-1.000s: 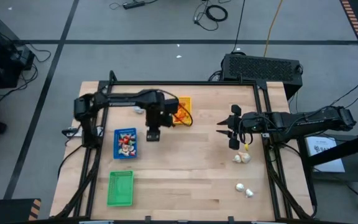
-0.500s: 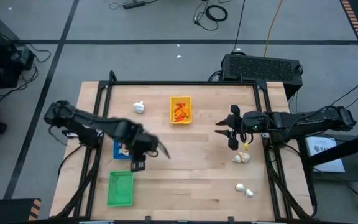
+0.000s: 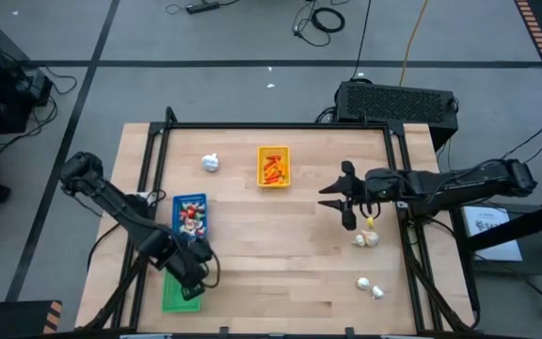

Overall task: Sort produce into baskets
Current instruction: Put the garlic into the green bin

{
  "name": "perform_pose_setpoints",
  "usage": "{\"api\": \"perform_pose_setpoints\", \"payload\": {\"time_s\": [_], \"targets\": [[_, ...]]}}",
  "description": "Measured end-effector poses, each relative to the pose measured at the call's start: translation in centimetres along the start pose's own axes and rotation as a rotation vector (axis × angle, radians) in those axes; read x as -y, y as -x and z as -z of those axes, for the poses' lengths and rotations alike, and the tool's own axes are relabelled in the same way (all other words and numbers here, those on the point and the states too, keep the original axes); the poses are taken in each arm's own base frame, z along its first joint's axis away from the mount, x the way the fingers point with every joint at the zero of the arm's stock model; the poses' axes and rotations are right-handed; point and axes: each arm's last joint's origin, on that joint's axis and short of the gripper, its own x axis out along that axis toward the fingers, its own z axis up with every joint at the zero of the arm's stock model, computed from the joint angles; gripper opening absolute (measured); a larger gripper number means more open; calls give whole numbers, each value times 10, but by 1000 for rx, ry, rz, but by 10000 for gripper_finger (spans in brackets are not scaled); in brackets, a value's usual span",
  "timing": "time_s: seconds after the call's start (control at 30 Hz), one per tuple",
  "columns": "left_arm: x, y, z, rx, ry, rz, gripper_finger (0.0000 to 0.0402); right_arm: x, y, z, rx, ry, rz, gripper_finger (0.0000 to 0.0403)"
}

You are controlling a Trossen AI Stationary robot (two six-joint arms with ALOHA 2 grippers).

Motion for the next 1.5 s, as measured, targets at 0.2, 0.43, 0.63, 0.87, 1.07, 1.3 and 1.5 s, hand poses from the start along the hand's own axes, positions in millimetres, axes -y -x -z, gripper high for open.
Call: {"api": "perform_pose_setpoints", "payload": {"time_s": [0.2,0.43,0.63,0.87,1.07,1.3,1.5], "targets": [[-2,-12,20,-34,65,-29,139,-1,-8,4,-33,1,-20,134],[-9,-22,31,-67,46,-87,139,-1,-12,5,-42,-4,-19,134],[-9,-21,32,-69,-1,-86,139,-1,-12,4,-37,-4,-19,134],[-13,-21,34,-106,9,-123,139,-1,-12,4,-38,2,-19,134],[-14,-20,35,-110,53,-139,160,-1,-12,5,-39,7,-19,134],[-15,-20,35,-112,54,-144,219,-1,-11,5,-41,11,-19,134],[-16,-20,31,-118,12,-139,227,-1,-11,5,-41,6,-18,134]]}}
